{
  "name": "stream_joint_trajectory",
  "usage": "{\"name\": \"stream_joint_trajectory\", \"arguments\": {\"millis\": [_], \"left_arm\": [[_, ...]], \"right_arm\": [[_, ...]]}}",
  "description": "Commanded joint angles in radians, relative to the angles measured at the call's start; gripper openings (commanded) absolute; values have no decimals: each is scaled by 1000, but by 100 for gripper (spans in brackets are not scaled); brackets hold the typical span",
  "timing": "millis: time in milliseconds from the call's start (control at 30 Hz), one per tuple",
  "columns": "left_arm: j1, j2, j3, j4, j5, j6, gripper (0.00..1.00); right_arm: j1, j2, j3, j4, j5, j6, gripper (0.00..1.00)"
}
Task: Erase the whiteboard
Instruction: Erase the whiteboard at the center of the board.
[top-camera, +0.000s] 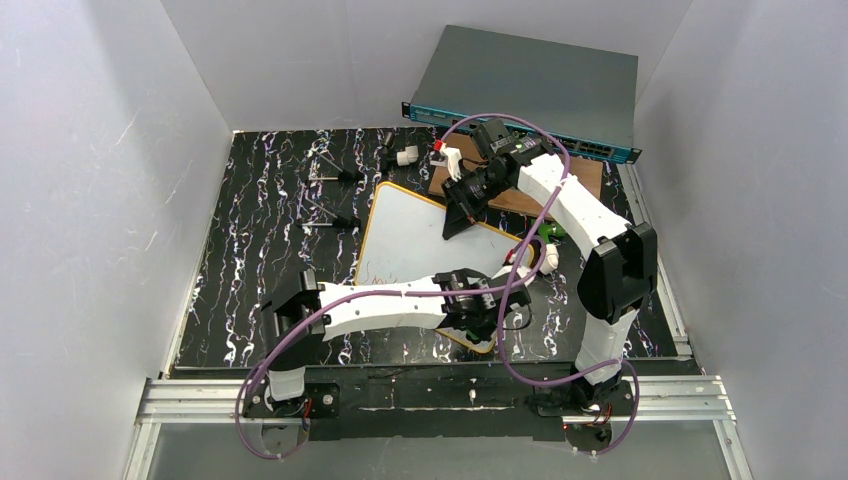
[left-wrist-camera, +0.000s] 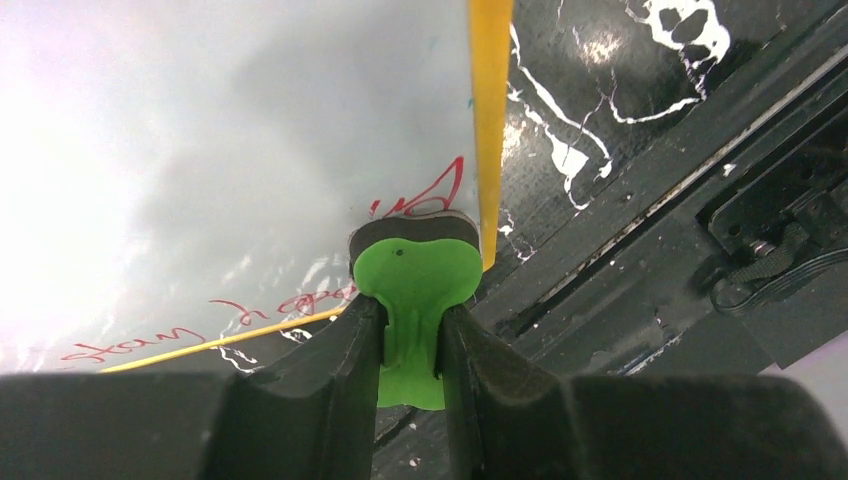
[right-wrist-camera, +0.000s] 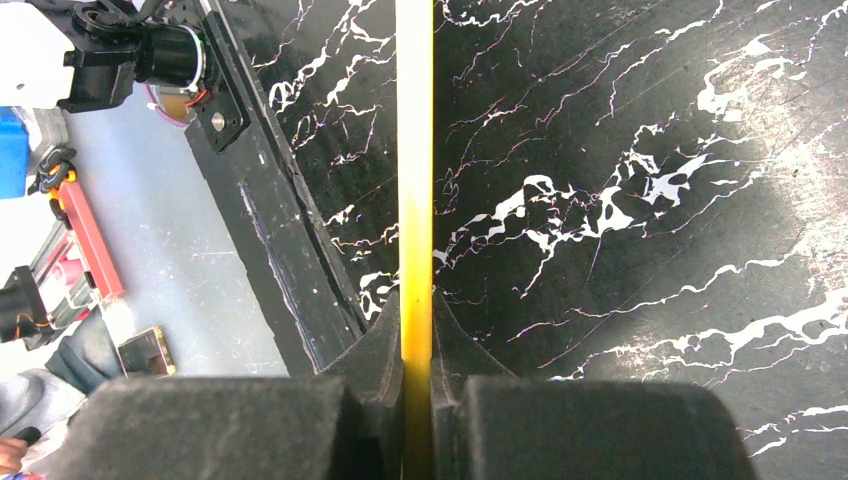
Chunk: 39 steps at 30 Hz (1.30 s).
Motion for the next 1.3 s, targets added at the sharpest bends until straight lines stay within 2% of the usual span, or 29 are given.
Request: {"name": "stream_joint_trajectory", "arguments": {"millis": [0,233,400,567,767,967,1267], "left_arm": [[16,-2,104,31,-127,53,0],[81,-18,175,46,-109,112,0],[94,-86,146,92,-63,149,0],[94,-210,36,130,27,134,0],[60,-342,-160,153,51,93,0],[1,-278,-202,165,15,60,0],[-61,-88,-86,149,-99,52,0]], "right_arm": [[11,-13,-2,-4,61,-13,1],[12,-25,-16,3,66,-14,1],[12,-31,-18,5,75,-14,1],[10,-33,-17,6,85,-14,1],[9,-23,-1,-1,86,-12,1],[9,-12,9,-6,86,-10,1],[9,-23,-1,0,89,-8,1]]}}
